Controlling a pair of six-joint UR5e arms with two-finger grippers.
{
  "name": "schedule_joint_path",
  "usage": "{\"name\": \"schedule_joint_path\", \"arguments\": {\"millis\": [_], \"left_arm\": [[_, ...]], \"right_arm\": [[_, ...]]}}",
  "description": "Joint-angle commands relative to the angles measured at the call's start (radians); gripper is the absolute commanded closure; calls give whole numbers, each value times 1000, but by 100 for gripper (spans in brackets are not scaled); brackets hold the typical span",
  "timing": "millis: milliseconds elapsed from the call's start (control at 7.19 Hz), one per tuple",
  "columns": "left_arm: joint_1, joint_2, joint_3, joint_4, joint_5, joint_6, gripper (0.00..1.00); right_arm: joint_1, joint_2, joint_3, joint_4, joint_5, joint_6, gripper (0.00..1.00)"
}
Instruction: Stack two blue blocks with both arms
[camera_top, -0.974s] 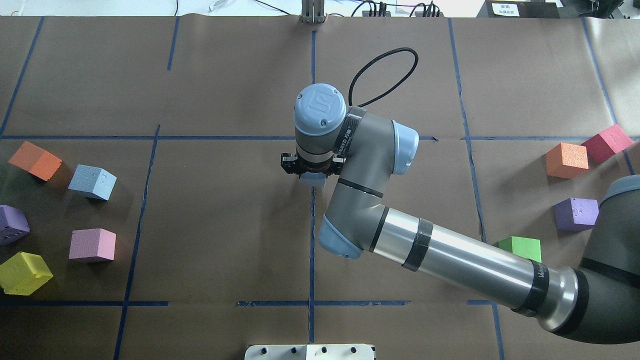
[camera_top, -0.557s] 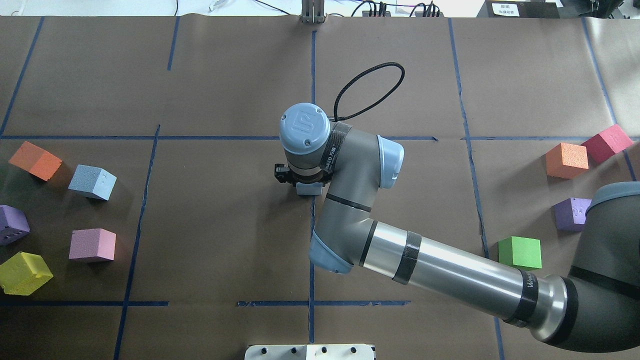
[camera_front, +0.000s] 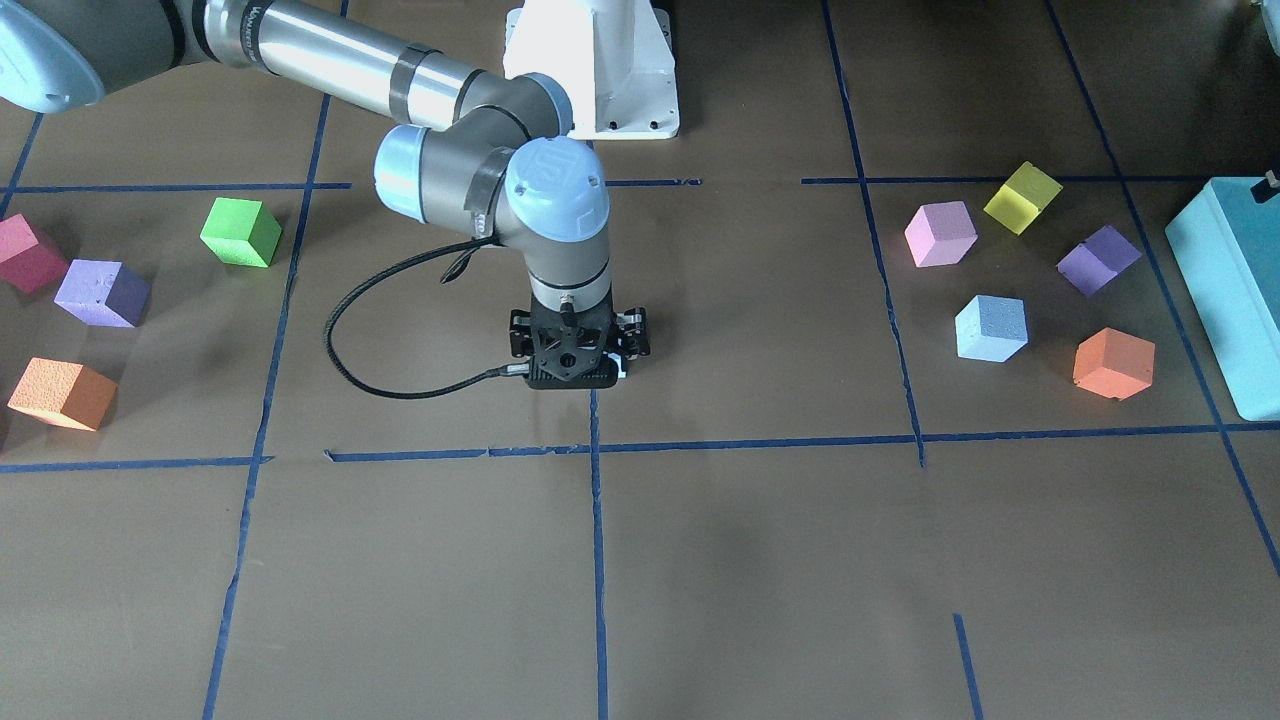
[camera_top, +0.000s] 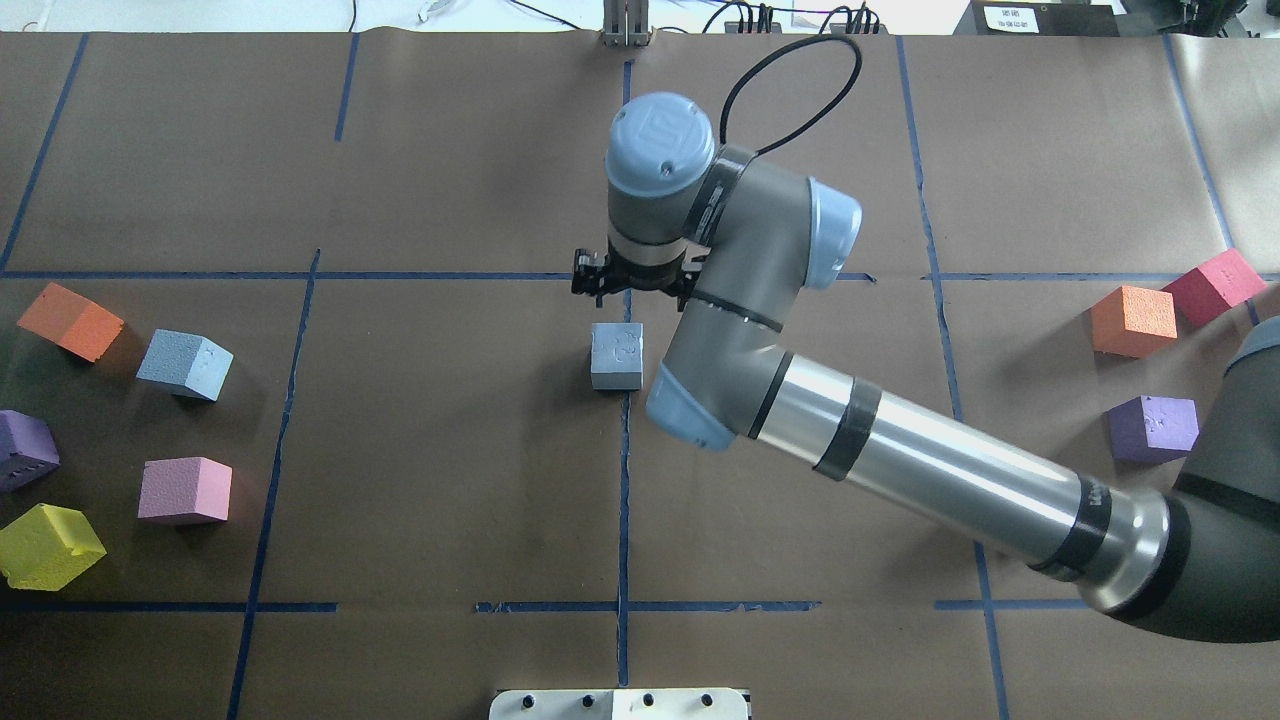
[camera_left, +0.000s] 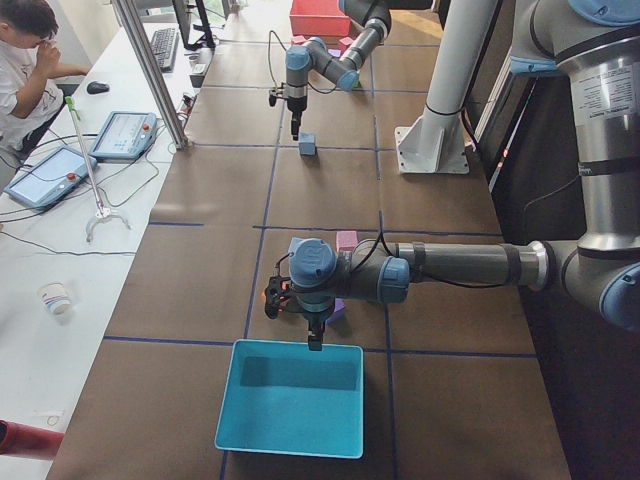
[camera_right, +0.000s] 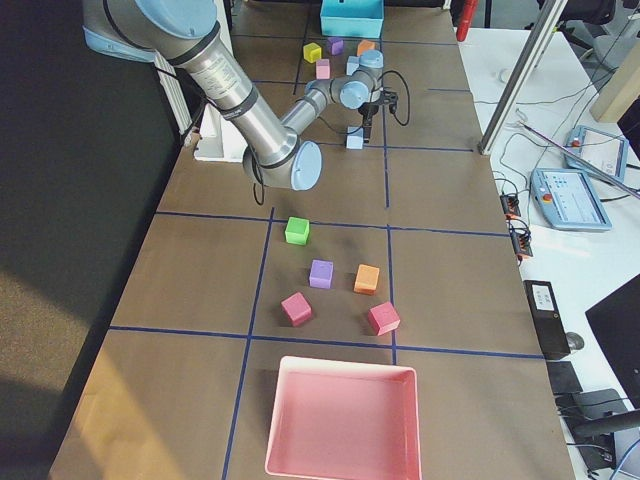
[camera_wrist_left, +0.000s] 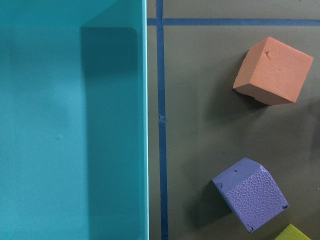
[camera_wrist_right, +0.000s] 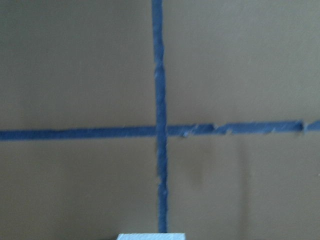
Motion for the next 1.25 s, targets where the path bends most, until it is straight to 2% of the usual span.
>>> {"name": "schedule_joint_path", "arguments": {"millis": [0,139,278,417,557,696,974,1113], "left_arm": [[2,-37,-1,-12,-1,2,0],[2,-91,1,-16,0,6,0],[3,-141,17,-12,-6,0,0],[5,-180,25,-6,0,-44,0],[8,-183,10,-13,0,-135,0],[27,-208,-10,-15,0,-203,0],[162,-216,-96,-38,-6,-219,0],[246,-225,-102,-41,3,-300,0]], "right_arm": [[216,-30,73,-193,166,-312,1],[340,-129,177,-283,247,-514,1],[417,-338,353,-293,261,-698,1],[513,-498,479,-302,281,-847,1],[609,-627,564,-334,321,-987,1],[681,-783,647,-349,321,-1155,1],[848,-1038,693,-334,323,-1458,1],[875,-1120,689,-284,317,-1494,1]]}}
